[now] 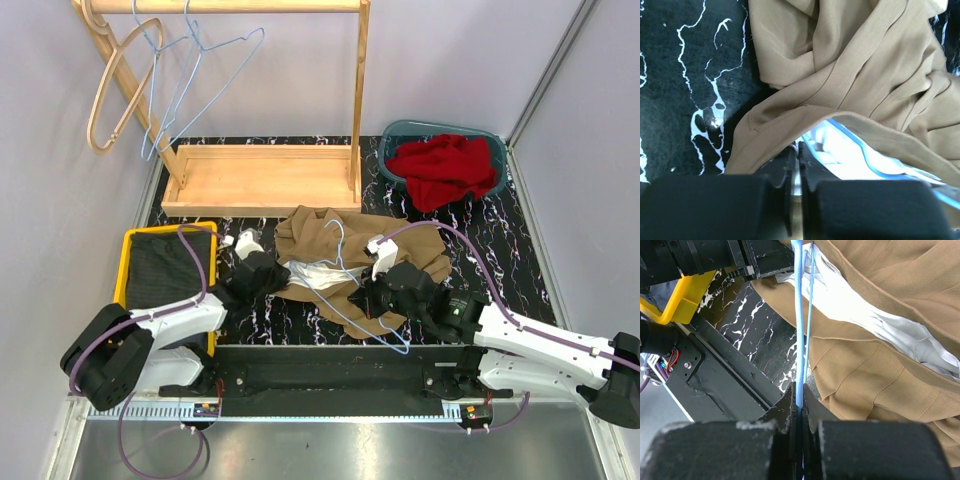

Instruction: Place the skirt on the hanger

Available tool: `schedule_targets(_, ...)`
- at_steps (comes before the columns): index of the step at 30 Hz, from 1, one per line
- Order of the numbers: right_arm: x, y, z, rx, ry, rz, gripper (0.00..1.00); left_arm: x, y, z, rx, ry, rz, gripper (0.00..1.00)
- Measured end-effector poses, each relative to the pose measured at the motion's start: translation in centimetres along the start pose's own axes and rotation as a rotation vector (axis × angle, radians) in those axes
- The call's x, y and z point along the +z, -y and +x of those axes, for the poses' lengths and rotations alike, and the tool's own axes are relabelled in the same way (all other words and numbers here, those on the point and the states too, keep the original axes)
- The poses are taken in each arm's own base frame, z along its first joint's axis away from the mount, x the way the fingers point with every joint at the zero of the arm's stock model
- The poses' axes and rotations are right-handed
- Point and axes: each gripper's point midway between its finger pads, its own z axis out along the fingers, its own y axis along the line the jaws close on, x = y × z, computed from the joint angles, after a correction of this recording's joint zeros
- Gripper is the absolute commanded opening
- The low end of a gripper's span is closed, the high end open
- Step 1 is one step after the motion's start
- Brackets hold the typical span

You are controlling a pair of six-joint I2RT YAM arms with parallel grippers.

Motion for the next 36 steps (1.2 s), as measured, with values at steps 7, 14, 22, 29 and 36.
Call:
schedule_targets(7, -0.5, 0.0, -0.2, 0.005, 0.008, -0.002, 0.00, -1.0, 0.8, -1.6, -0.025, 0.046, 0.016, 0.00)
schedule_targets(14, -1.4, 0.2, -0.3, 0.005, 0.018, 0.003, 0.00, -2.7, 1.4, -3.7, -0.089, 0.103, 0.044, 0.00)
schedule_targets(22, -2.0, -0.4, 0.1, -0.023, -0.007, -0.046, 0.00, -2.8, 1.3, -4.6, -0.206, 0.099, 0.069, 0.00)
schedule_targets(29, -3.6, -2.3, -0.6, -0.041, 0.018, -0.158, 0.00, -2.5, 1.0, -4.5, -0.283, 0.076, 0.104, 0.00)
schedule_targets(36, -4.0, -4.6, -2.0, -0.044, 0.039, -0.260, 0.00, -2.4, 1.0, -4.1, -0.337, 0.057, 0.139, 0.00)
